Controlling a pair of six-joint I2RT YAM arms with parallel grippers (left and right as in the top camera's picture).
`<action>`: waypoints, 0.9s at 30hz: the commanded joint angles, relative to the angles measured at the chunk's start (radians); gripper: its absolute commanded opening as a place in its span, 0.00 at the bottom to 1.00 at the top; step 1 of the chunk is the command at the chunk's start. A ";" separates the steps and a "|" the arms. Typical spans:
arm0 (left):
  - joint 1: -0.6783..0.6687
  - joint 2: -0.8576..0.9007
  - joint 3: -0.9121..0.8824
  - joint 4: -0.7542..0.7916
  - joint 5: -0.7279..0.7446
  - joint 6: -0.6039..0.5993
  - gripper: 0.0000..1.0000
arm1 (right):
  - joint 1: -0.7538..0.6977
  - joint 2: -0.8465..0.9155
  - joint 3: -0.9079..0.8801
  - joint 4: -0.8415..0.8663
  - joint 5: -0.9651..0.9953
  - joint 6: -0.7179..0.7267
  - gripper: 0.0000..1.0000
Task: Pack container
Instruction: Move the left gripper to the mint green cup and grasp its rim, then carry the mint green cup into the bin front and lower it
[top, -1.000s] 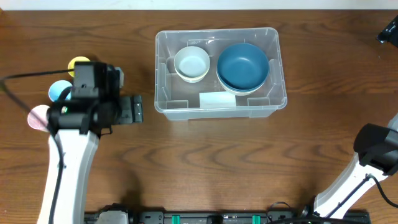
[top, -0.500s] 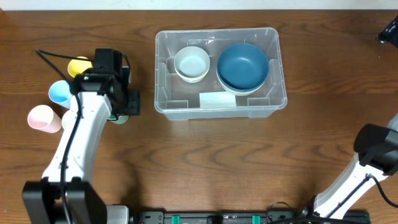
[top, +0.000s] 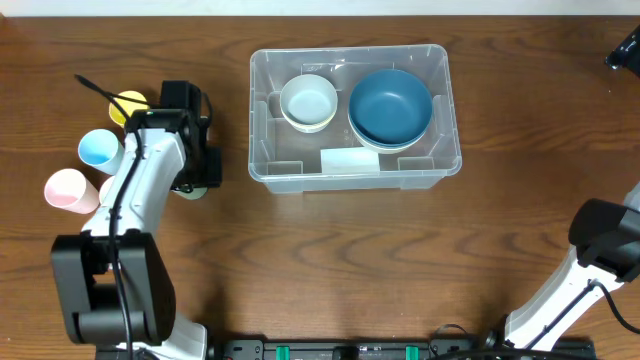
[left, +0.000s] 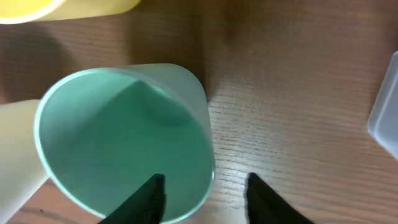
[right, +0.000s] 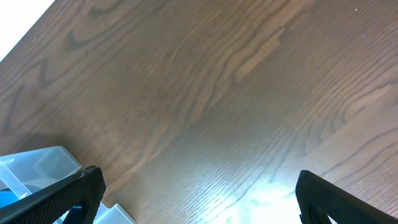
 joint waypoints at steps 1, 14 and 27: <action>0.005 0.007 0.013 0.003 -0.011 -0.011 0.36 | -0.005 -0.001 0.006 -0.003 0.003 0.016 0.99; 0.005 0.007 0.013 0.039 -0.012 -0.011 0.23 | -0.005 -0.001 0.006 -0.003 0.004 0.016 0.99; 0.005 0.008 -0.053 0.090 -0.012 -0.011 0.09 | -0.005 -0.001 0.006 -0.003 0.004 0.016 0.99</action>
